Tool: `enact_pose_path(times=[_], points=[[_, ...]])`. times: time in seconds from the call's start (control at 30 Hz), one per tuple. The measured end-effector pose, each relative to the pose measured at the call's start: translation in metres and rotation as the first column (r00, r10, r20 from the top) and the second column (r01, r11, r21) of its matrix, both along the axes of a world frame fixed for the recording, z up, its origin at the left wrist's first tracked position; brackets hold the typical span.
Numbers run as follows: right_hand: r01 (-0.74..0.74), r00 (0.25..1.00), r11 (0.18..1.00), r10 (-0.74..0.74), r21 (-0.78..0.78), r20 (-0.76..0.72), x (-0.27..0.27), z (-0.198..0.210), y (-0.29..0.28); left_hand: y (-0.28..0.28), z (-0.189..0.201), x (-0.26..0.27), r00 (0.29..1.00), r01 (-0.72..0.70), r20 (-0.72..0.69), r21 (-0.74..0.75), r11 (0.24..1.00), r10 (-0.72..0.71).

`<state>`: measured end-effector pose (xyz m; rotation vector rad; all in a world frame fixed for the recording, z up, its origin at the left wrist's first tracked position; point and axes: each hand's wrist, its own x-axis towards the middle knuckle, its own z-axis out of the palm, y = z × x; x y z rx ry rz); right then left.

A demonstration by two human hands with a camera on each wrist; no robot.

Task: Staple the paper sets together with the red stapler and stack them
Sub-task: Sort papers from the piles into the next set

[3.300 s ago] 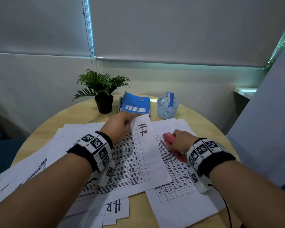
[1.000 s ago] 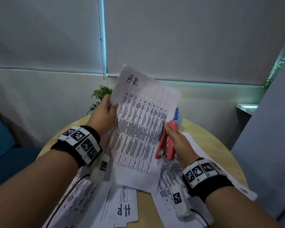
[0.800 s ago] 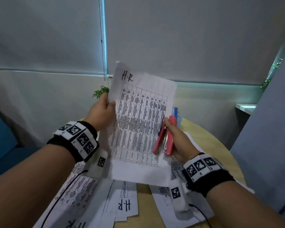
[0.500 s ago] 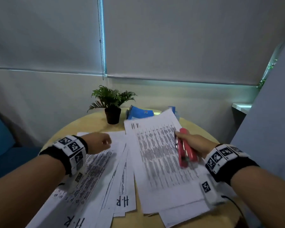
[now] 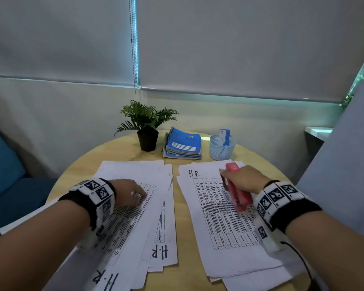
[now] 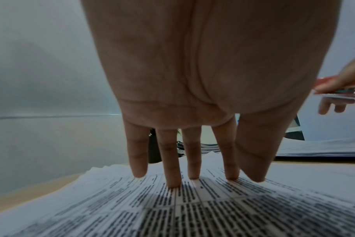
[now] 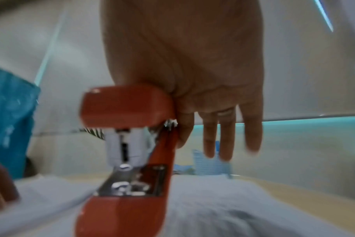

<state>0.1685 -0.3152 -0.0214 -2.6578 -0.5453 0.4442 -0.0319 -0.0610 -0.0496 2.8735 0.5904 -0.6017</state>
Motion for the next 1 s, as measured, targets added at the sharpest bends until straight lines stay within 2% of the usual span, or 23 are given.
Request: enact_pose_path(times=[0.03,0.1,0.2,0.37,0.47,0.53,0.63,0.73,0.8,1.0], points=[[-0.036,0.997,0.993,0.043,0.117,-0.060,-0.004,0.001,0.012,0.000,-0.001,0.002,1.000,0.000,0.006,-0.010,1.000,0.000],[-0.081,0.982,0.969,0.117,0.235,-0.146,-0.013,0.001,0.039,0.002,-0.002,0.006,1.000,-0.005,0.015,-0.030,1.000,0.005],[-0.124,0.950,0.957,0.191,0.261,-0.249,-0.032,-0.005,0.077,0.007,-0.002,0.007,1.000,0.012,0.009,-0.067,0.998,-0.011],[-0.160,0.927,0.965,0.219,0.207,-0.306,-0.043,-0.026,0.120,0.018,-0.002,0.007,0.998,0.004,0.060,-0.099,0.995,0.002],[-0.240,0.954,0.971,0.233,-0.013,-0.190,-0.042,-0.030,0.130,0.030,-0.003,0.011,0.996,-0.004,0.087,-0.075,0.997,0.011],[-0.298,0.954,0.926,0.284,-0.230,-0.092,-0.043,-0.030,0.134,0.039,-0.004,0.017,0.993,-0.023,0.113,-0.036,0.999,0.027],[-0.371,0.918,0.839,0.395,-0.399,-0.025,-0.051,-0.030,0.143,0.054,-0.007,0.027,0.991,-0.067,0.117,0.030,0.997,0.063],[-0.418,0.889,0.781,0.456,-0.464,-0.033,-0.054,-0.035,0.146,0.074,-0.009,0.035,0.992,-0.116,0.073,0.148,0.982,0.106],[-0.420,0.892,0.790,0.449,-0.447,-0.046,-0.053,-0.039,0.148,0.087,-0.009,0.040,0.987,-0.152,0.077,0.224,0.963,0.138],[-0.405,0.896,0.757,0.439,-0.513,-0.059,-0.038,-0.050,0.155,0.114,-0.011,0.041,0.953,-0.295,0.136,0.200,0.935,0.271]])
